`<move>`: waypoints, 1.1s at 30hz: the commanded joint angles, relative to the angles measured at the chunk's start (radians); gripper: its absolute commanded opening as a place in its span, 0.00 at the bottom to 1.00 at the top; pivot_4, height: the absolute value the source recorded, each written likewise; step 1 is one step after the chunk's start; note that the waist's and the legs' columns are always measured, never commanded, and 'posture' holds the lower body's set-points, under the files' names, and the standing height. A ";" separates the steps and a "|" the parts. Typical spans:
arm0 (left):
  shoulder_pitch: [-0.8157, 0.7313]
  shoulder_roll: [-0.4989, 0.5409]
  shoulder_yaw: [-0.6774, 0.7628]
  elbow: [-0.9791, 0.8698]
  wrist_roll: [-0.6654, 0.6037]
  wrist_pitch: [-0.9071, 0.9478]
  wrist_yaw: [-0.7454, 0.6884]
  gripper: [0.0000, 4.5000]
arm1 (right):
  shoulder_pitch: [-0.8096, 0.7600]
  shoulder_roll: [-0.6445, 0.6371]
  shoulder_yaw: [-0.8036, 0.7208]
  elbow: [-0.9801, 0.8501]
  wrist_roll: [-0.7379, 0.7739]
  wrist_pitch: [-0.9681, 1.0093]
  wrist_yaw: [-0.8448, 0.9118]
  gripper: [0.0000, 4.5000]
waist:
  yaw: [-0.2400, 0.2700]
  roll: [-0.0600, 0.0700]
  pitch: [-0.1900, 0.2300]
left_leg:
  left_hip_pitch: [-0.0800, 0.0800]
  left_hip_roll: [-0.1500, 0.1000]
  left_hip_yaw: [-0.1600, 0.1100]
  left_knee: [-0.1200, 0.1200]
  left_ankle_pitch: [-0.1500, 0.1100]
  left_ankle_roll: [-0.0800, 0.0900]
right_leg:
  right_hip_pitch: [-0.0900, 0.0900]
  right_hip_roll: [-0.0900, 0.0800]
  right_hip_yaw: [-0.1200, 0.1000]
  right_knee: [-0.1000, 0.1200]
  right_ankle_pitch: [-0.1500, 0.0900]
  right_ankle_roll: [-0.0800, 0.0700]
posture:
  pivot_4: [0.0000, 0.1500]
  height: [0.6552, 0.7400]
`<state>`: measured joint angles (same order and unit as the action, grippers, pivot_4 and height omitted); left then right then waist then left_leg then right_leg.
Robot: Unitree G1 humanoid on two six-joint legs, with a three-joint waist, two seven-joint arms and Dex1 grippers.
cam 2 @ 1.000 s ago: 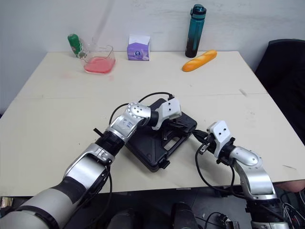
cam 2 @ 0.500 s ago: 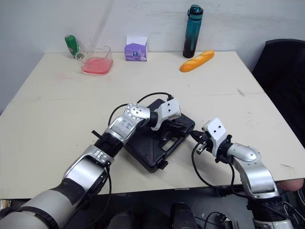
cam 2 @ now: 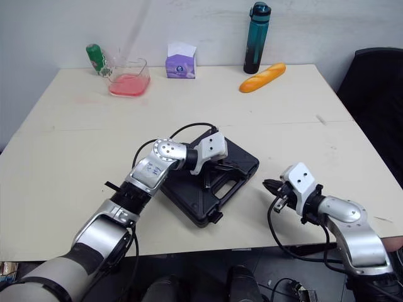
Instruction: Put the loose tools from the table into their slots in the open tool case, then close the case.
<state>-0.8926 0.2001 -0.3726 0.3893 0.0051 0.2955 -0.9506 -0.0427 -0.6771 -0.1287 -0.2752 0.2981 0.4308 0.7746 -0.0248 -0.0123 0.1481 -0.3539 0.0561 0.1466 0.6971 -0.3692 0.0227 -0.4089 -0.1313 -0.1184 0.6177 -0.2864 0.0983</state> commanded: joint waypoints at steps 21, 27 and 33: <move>0.406 0.324 0.148 -0.722 -0.315 0.094 -0.172 0.00 | 0.171 -0.026 0.108 -0.208 0.114 -0.183 0.250 0.02 | 0.024 0.008 0.028 | -0.007 -0.007 0.000 0.000 0.006 -0.001 | -0.005 -0.002 0.003 -0.003 0.003 0.006 | 1.00 1.00; 0.441 0.362 0.072 -0.712 -0.204 0.100 -0.114 0.00 | 0.143 -0.029 0.143 -0.164 0.104 -0.193 0.271 0.02 | 0.030 0.007 0.029 | -0.008 -0.008 0.000 0.001 0.005 0.001 | -0.005 -0.003 0.003 -0.004 0.004 0.007 | 1.00 1.00; 0.491 0.427 -0.017 -0.660 -0.107 0.097 -0.101 0.00 | 0.104 -0.013 0.203 -0.155 0.102 -0.171 0.267 0.02 | 0.029 0.007 0.029 | -0.007 -0.007 -0.001 0.000 0.004 0.001 | -0.004 -0.002 0.002 -0.004 0.003 0.006 | 1.00 1.00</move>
<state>-0.4471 0.5916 -0.3334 -0.3194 -0.1875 0.3638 -1.0520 0.0609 -0.6959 0.0689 -0.4222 0.3924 0.2636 1.0381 0.0038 -0.0051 0.1767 -0.3591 0.0492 0.1461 0.6975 -0.3648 0.0233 -0.4114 -0.1339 -0.1163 0.6140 -0.2831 0.1042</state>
